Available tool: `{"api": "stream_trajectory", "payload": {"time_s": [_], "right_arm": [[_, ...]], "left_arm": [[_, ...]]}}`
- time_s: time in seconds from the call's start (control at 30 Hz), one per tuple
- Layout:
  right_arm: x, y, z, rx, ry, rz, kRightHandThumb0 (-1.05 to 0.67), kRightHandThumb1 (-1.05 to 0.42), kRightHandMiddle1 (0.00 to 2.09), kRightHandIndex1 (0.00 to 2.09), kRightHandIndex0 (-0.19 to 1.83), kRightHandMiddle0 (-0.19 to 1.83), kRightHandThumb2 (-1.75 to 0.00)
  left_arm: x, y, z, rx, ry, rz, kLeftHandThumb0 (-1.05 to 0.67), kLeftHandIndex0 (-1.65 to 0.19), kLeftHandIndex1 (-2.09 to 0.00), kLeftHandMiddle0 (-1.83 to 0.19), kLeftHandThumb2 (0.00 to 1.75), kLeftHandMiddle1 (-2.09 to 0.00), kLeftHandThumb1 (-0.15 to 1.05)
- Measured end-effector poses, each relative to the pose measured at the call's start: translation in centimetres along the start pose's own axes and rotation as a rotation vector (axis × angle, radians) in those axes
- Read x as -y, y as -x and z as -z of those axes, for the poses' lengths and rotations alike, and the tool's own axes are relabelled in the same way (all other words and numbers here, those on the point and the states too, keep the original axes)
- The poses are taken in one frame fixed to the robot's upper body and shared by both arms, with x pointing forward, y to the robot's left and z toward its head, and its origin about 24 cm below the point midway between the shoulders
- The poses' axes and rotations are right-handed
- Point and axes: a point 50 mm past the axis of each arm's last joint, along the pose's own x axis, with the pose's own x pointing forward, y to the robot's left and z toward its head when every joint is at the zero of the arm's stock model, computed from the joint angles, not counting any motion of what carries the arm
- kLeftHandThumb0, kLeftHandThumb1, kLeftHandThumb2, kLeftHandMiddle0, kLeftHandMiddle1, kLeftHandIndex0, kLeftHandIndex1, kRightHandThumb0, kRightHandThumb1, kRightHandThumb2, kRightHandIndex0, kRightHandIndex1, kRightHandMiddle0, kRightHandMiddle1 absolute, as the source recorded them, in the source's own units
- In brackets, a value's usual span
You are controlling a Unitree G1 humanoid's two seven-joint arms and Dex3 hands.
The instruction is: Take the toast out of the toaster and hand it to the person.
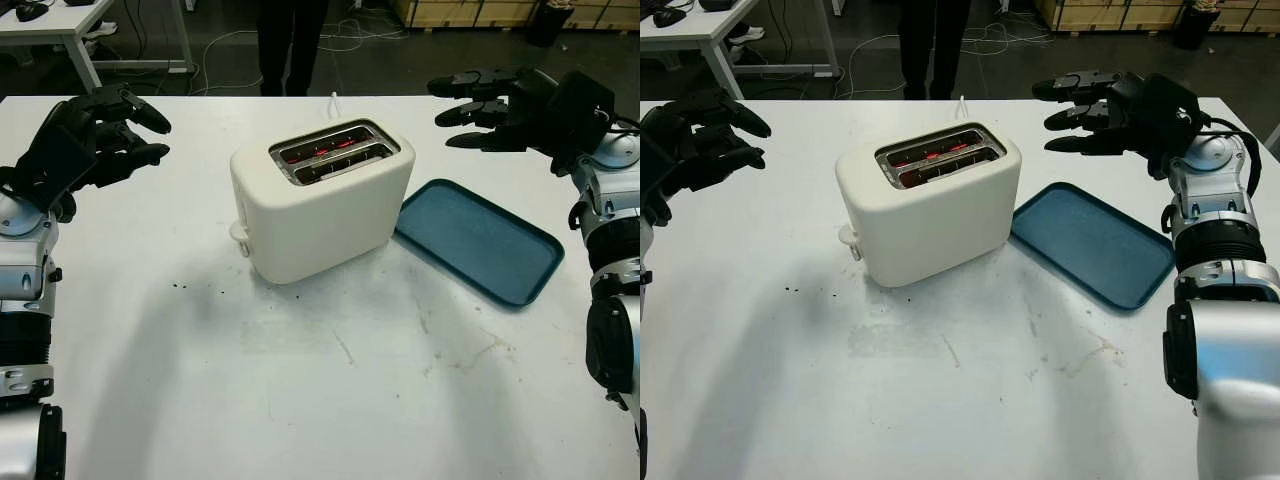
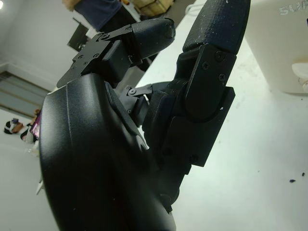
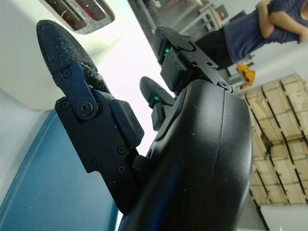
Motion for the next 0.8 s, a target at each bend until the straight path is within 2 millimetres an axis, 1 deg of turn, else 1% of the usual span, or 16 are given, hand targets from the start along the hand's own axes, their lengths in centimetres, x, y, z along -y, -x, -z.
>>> {"api": "stream_trajectory", "payload": {"time_s": [0.27,0.8], "right_arm": [[-0.01,0.0,0.01,0.0,0.0,0.0,-0.81,-0.73,0.0,0.56,0.37,0.61,0.0],[-0.01,0.0,0.02,-0.001,0.0,0.0,-0.83,-0.73,0.0,0.58,0.37,0.61,0.0]], "left_arm": [[0.0,0.0,0.01,-0.001,0.001,-0.001,-1.05,-0.57,-1.22,-0.62,0.0,-1.35,0.87],[0.13,-0.03,0.04,0.0,0.01,0.0,-1.05,-0.58,-1.2,-0.63,0.0,-1.33,0.87]]}}
